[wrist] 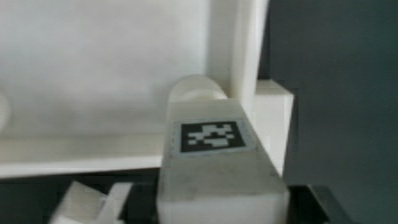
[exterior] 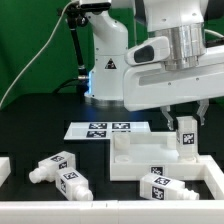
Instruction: Assemble one leg
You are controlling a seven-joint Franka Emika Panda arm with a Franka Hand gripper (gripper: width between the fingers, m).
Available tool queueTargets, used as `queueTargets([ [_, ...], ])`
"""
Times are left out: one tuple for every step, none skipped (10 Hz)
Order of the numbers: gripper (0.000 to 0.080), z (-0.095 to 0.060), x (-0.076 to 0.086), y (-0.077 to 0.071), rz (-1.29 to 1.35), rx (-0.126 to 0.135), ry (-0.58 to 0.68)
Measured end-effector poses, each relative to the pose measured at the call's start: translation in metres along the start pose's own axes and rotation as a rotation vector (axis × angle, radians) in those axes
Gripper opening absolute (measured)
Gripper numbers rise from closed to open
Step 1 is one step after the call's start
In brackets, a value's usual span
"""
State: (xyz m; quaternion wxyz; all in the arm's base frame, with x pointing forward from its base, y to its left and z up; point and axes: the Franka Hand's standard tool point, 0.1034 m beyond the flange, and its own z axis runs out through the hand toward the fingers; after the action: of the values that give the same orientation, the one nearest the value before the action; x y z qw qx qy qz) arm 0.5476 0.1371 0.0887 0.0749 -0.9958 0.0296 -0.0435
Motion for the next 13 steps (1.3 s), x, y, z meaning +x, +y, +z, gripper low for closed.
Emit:
queueTargets([
  [0.0284, 0.000, 0.001, 0.000, 0.121, 0.001, 0.012],
  [0.0284, 0.000, 0.000, 0.000, 0.282, 0.002, 0.016],
  [0.0284, 0.000, 0.000, 0.000, 0.417, -0.002, 0.017],
  [0.0284, 0.001, -0.001, 0.000, 0.507, 0.000, 0.015],
  [0.0284, 0.001, -0.002, -0.001, 0.700, 0.013, 0.014],
  [0.0284, 0.001, -0.002, -0.003, 0.808, 0.013, 0.018],
  [0.0284, 0.001, -0.002, -0.002, 0.807, 0.014, 0.019],
  [0.0284, 0.001, -0.002, -0.002, 0.835, 0.019, 0.016],
  [0.0284, 0.001, -0.002, -0.002, 0.815, 0.019, 0.016],
  [0.0438, 0.001, -0.002, -0.003, 0.771, 0.017, 0.015],
  [0.0600, 0.001, -0.002, -0.005, 0.730, 0.010, 0.009],
  [0.0600, 0.001, -0.004, -0.012, 0.668, -0.002, 0.014],
  [0.0634, 0.003, -0.007, -0.021, 0.555, -0.020, 0.020],
])
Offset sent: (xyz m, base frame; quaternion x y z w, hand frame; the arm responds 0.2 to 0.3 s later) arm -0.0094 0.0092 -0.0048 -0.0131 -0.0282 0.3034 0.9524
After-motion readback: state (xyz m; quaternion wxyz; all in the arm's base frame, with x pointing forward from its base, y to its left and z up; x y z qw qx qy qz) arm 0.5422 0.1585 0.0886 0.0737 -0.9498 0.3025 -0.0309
